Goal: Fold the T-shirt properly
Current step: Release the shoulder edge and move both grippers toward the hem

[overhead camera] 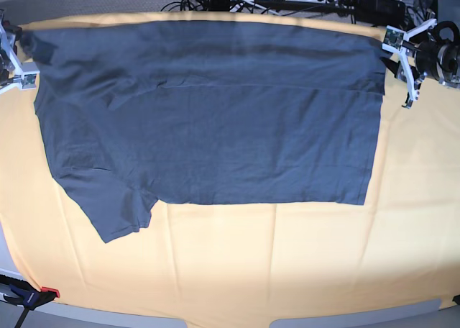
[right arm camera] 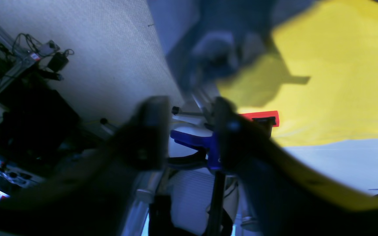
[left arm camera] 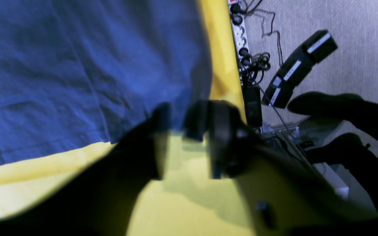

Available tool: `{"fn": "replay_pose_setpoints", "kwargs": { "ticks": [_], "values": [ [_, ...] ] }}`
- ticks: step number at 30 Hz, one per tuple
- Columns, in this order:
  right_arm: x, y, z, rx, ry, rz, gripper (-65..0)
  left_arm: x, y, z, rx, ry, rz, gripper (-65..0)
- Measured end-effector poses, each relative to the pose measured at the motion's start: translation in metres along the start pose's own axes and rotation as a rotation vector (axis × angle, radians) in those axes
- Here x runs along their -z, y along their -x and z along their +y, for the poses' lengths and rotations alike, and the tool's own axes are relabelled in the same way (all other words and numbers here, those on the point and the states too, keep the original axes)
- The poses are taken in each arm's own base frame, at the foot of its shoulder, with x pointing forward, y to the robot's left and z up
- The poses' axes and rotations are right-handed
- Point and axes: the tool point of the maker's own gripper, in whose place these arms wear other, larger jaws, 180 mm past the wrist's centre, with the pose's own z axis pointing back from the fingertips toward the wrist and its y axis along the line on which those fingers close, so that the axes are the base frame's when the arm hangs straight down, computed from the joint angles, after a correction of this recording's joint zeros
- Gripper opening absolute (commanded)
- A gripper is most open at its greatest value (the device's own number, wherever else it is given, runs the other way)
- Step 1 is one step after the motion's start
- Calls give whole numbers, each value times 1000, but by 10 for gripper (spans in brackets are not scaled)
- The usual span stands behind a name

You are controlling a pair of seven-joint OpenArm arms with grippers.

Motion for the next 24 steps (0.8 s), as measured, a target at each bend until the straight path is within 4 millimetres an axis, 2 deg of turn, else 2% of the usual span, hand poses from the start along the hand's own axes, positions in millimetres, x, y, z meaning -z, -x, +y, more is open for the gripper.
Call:
{"fn": "replay_pose_setpoints", "kwargs": {
  "ticks": [2, 10, 19, 24],
  "values": [
    [0, 0, 0, 1, 0, 0, -283, 0, 4, 0, -1, 0, 20, -396],
    [-6, -3, -7, 5, 27, -15, -283, -2, 16, 4, 1, -11, 89, -396],
    [-63, -22, -54, 65, 236, -147, -284, -39, 15, 60, -163, -173, 88, -395],
    [-88, -26, -70, 119, 321, -195, -284, -73, 13, 99, -289, -295, 19, -395]
  ]
}}
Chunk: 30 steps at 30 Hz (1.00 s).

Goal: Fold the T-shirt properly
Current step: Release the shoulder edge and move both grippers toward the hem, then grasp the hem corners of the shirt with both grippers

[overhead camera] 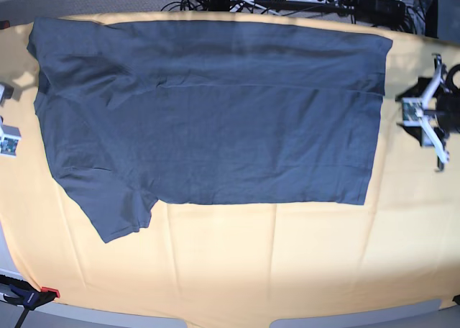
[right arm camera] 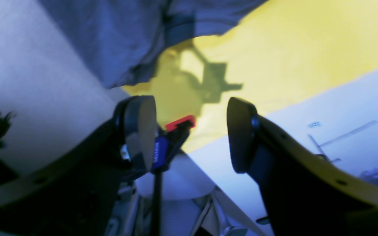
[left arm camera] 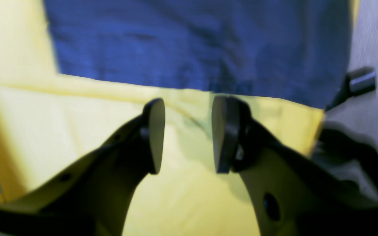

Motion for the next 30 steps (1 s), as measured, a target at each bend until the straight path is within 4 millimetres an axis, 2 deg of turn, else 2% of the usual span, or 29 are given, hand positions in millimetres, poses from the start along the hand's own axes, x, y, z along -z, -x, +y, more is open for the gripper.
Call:
{"fn": "replay_pose_setpoints", "kwargs": {
  "ticks": [2, 4, 6, 9, 10, 11, 13, 15, 17, 19, 21, 23, 25, 27, 30],
  "values": [
    [-3, -1, -6, 14, 27, -2, -284, -12, 9, 24, -81, -62, 13, -395],
    [-4, 7, -20, 33, 108, 39, -284, -29, 28, 55, -180, -166, 46, -395],
    [-3, 13, -32, 62, 166, 62, -284, -53, 59, 98, -321, -347, 84, -395],
    [5, 16, -46, 123, 215, 46, -284, -98, 117, 153, -553, -612, 115, -395],
    [7, 17, -50, 143, 226, 42, -284, -104, 133, 166, -645, -670, 85, -395],
    [10, 21, -53, 162, 235, 51, -284, -102, 145, 174, -728, -685, 42, -395],
    [14, 22, -59, 191, 259, 39, -284, -82, 161, 184, -908, -664, -76, -395],
    [17, 21, -62, 211, 268, 27, -284, -58, 176, 185, -1076, -607, -188, -395],
    [18, 24, -66, 228, 296, 36, -284, -42, 186, 185, -1215, -562, -302, -395],
    [19, 26, -69, 233, 313, 46, -284, -27, 186, 185, -1314, -520, -434, -395],
    [18, 24, -73, 227, 336, 34, -284, -1, 188, 183, -1417, -494, -490, -395],
    [16, 23, -76, 234, 357, 27, -284, 35, 176, 178, -1467, -429, -497, -395],
    [16, 23, -76, 238, 357, 25, -284, 69, 153, 175, -1468, -355, -509, -395],
    [16, 23, -76, 240, 358, 28, -284, 93, 131, 178, -1429, -318, -513, -395],
    [16, 24, -77, 259, 365, 26, -284, 117, 103, 184, -1382, -292, -533, -395]
  ]
}}
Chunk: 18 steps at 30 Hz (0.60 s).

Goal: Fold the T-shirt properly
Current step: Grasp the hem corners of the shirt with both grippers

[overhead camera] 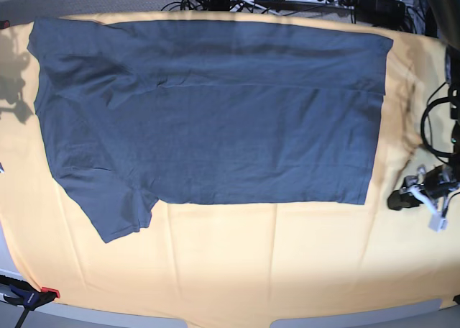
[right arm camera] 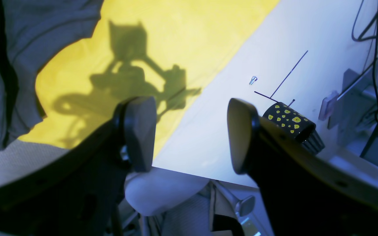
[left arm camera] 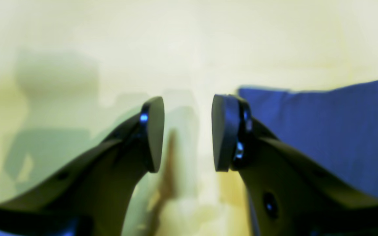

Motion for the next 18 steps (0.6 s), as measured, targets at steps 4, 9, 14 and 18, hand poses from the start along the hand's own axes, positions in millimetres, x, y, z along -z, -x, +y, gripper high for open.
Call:
{"fn": "replay_pose_setpoints", "kwargs": {
  "ticks": [4, 9, 14, 18],
  "values": [
    [0, 4, -9, 13, 49, 19, -284, 27, 16, -15, 22, -7, 50, -396],
    [0, 3, -8, 17, 48, 17, -284, 52, 33, -50, -13, 93, 35, -396],
    [1, 2, -8, 18, 47, 12, -284, 62, 49, -74, -57, 177, 57, -396],
    [3, -6, -8, 38, 66, -26, -284, 61, 50, -77, -81, 194, 60, -500]
  ]
}}
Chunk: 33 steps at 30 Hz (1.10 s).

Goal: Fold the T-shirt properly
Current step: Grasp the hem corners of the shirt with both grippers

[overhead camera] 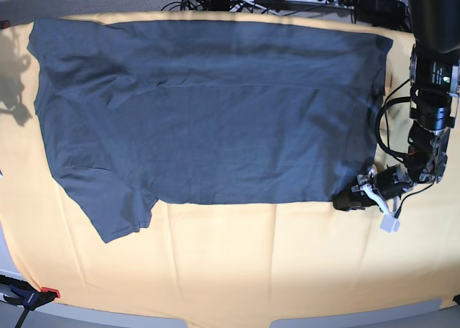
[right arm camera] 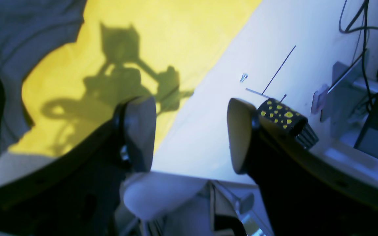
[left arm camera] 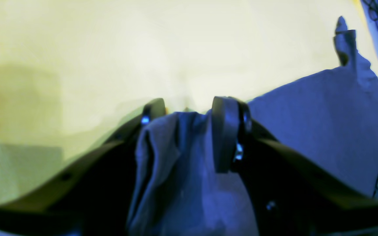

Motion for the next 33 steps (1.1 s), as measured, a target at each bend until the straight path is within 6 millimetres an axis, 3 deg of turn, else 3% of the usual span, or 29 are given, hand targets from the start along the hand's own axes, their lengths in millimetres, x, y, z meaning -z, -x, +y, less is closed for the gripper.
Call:
{"fn": "replay_pose_setpoints", "kwargs": {
  "ticks": [2, 6, 11, 13, 16, 19, 21, 25, 29, 31, 33],
  "values": [
    [8, -13, 1, 45, 43, -59, -284, -4, 2, 5, -7, -9, 2, -650],
    [24, -55, 10, 196, 81, -232, -284, -14, 4, 16, -19, -44, 11, -650],
    [43, -93, -14, 469, 136, -333, -283, -19, 2, 20, -17, -54, 8, -650],
    [60, -108, -10, 571, 75, -346, -283, -19, 1, 21, -18, -55, 0, -650],
    [93, -129, 11, 704, -75, -333, -283, -19, 0, 20, -17, -55, -7, -650],
    [122, -132, 17, 795, -135, -267, -284, -18, 1, 20, -15, -55, -4, -650],
    [133, -125, 3, 777, -80, -234, -284, -17, 0, 19, -14, -53, -6, -650],
    [134, -113, -29, 587, 96, -203, -284, -16, 0, 19, -16, -54, -7, -650],
    [127, -105, -51, 682, 191, -181, -284, -16, 0, 19, -16, -54, -7, -650],
    [127, -117, -41, 701, 101, -228, -280, -16, 0, 19, -15, -54, -7, -650],
    [128, -135, -18, 760, -61, -285, -270, -16, 0, 19, -16, -54, -9, -650]
  ]
}}
